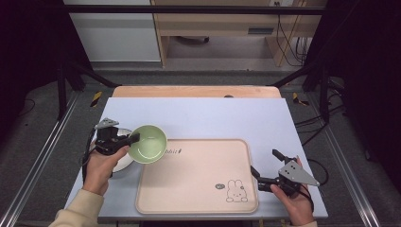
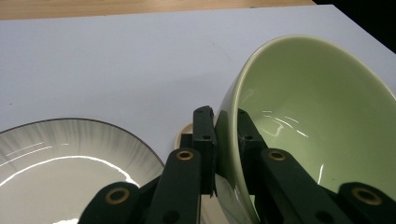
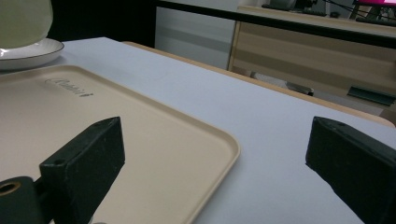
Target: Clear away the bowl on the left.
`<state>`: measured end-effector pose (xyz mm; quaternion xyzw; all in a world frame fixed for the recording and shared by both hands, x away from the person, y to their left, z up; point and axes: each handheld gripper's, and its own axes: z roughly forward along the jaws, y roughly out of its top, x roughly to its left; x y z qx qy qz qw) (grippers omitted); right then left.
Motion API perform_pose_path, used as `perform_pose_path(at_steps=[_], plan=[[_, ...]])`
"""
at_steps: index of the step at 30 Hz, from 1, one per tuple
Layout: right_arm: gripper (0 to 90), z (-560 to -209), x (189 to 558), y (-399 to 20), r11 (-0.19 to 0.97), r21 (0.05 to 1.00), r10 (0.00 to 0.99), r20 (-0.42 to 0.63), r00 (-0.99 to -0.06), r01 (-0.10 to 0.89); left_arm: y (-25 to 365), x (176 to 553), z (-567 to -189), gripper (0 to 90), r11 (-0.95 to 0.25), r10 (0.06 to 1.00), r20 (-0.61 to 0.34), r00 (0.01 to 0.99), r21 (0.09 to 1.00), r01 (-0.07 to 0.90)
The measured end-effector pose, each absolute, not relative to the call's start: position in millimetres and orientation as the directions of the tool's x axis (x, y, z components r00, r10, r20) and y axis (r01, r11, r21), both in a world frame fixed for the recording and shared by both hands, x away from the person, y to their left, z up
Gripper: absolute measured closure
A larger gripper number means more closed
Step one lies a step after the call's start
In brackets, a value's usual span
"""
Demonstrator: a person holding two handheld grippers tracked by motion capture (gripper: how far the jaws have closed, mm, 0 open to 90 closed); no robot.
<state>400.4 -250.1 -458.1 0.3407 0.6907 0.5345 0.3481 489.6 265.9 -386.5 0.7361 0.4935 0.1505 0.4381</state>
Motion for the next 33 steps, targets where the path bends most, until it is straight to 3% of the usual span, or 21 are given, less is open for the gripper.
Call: perform_pose_path(at_steps=[33], plan=[[5.3,-456.7,399.4,-252.3,0.194,0.978,0.844,-0.127,-0.521,0.074,225.0,488.0,-394.5,82.5,-0.170,0.818,-0.222,0.531,0.788,0.592]])
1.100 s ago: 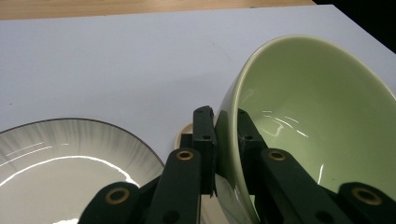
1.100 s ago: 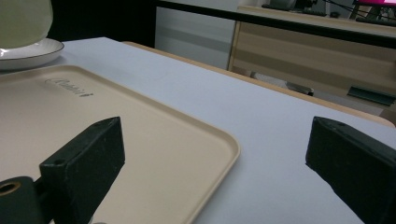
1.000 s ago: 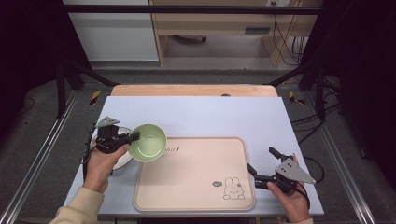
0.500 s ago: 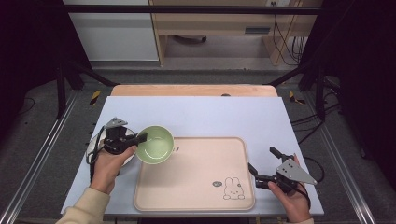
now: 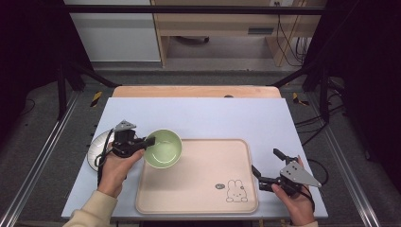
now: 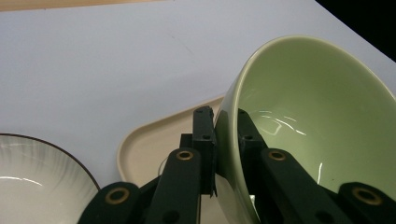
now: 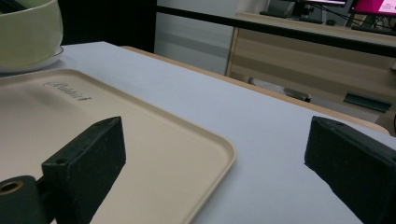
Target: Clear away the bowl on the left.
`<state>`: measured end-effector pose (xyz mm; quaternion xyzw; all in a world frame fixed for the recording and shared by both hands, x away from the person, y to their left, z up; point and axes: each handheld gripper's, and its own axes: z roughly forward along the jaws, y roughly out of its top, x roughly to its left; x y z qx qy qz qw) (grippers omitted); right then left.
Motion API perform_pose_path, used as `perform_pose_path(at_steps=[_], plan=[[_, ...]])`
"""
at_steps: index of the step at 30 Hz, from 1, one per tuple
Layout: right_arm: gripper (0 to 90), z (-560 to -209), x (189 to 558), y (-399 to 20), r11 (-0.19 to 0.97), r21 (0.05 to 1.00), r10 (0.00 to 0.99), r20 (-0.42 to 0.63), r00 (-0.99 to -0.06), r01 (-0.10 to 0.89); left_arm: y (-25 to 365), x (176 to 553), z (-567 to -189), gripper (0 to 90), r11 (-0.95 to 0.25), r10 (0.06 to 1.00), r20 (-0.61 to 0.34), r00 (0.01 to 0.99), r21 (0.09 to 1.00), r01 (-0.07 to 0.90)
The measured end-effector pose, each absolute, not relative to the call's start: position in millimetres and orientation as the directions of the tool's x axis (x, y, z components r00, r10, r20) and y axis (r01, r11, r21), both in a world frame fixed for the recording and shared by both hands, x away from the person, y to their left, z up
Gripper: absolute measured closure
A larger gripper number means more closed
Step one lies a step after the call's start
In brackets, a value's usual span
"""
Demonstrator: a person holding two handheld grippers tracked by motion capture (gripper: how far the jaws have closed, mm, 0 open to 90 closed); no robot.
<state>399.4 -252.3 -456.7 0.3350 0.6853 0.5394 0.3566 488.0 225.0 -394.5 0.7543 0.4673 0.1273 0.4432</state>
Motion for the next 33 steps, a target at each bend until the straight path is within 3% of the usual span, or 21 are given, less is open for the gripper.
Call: perform_pose_path(at_steps=[33], plan=[[5.4,-456.2,399.0,-252.9,0.197,0.978,0.842,-0.133,-0.523,0.069,191.2,486.7,-403.4,82.4,-0.199,0.779,-0.242,0.578,0.779,0.595]])
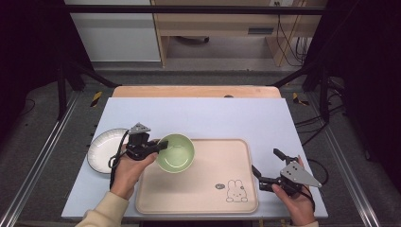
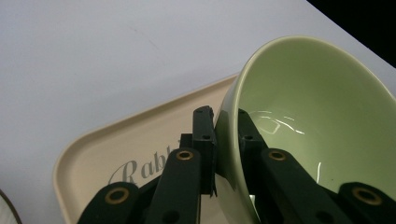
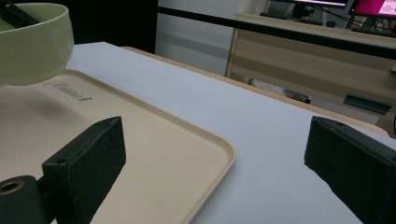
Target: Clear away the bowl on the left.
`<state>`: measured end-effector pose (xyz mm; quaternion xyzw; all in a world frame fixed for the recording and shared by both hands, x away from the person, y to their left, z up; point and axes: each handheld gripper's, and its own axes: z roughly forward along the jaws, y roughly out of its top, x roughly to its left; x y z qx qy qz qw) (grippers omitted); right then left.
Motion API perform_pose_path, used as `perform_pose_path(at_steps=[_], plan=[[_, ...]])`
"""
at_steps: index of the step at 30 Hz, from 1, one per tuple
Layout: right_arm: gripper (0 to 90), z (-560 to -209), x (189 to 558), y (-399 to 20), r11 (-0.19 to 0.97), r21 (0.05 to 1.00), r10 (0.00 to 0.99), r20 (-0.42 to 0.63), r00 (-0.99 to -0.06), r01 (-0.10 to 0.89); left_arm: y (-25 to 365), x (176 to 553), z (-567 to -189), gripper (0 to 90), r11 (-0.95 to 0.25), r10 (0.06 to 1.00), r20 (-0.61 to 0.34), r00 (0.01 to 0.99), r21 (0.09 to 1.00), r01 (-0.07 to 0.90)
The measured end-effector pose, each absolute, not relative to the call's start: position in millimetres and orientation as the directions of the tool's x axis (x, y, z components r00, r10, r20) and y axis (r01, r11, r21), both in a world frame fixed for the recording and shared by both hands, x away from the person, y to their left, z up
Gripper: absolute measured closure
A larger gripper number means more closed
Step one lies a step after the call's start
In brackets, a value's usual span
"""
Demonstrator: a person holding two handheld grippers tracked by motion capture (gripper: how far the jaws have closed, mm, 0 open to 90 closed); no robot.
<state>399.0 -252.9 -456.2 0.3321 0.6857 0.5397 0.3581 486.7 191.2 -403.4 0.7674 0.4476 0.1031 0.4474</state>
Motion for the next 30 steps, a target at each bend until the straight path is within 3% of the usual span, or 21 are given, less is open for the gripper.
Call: perform_pose_path(at_steps=[30], plan=[[5.5,-455.8,398.4,-253.2,0.196,0.978,0.842,-0.131,-0.524,0.071,163.0,481.9,-421.5,82.4,-0.259,0.748,-0.242,0.618,0.751,0.608]])
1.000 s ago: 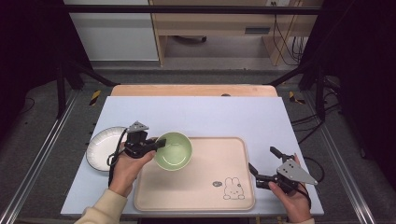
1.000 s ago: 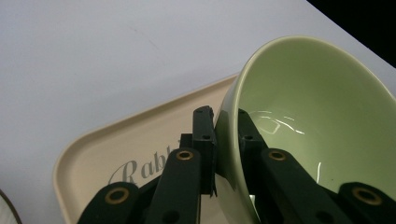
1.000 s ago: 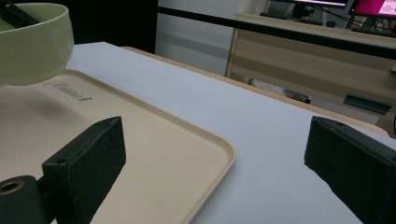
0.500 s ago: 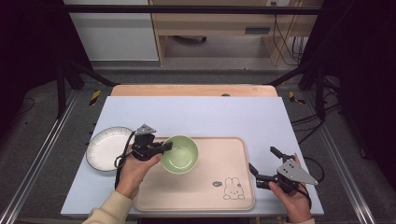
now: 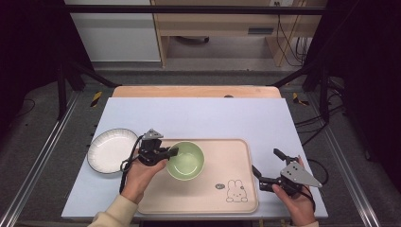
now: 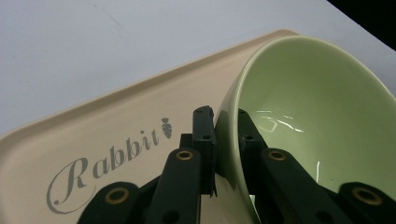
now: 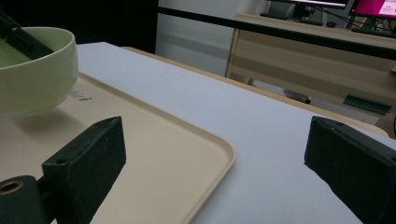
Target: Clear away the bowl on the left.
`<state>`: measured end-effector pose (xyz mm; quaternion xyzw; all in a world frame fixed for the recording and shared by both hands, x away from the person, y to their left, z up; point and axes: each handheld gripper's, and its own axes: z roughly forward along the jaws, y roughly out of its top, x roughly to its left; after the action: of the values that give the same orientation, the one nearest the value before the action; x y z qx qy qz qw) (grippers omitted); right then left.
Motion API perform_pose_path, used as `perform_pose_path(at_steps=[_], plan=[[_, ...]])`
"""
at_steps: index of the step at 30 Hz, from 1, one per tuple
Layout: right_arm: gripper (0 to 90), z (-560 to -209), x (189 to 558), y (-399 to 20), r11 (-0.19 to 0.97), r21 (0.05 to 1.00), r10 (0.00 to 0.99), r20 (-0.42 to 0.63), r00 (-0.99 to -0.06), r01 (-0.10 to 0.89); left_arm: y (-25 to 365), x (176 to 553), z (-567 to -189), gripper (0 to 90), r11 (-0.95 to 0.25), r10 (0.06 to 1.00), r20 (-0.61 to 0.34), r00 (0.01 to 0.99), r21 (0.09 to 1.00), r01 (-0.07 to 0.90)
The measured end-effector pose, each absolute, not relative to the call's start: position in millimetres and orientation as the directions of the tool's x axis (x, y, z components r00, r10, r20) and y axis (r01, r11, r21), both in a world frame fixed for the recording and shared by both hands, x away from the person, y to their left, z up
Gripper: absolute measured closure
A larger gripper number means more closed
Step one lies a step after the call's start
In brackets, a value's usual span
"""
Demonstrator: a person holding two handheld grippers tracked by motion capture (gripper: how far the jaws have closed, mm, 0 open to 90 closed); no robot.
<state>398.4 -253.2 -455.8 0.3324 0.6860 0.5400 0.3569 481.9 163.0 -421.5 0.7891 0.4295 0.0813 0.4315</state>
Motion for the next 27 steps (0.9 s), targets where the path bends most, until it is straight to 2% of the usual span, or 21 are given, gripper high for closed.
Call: perform_pose_path(at_steps=[18,27], plan=[[5.5,-456.2,398.8,-252.8,0.198,0.978,0.840,-0.133,-0.526,0.070,160.6,480.8,-432.4,82.3,-0.292,0.752,-0.230,0.617,0.724,0.625],[5.4,-456.5,399.1,-252.4,0.200,0.977,0.840,-0.133,-0.527,0.071,161.6,481.7,-438.4,82.2,-0.298,0.746,-0.253,0.616,0.701,0.648]])
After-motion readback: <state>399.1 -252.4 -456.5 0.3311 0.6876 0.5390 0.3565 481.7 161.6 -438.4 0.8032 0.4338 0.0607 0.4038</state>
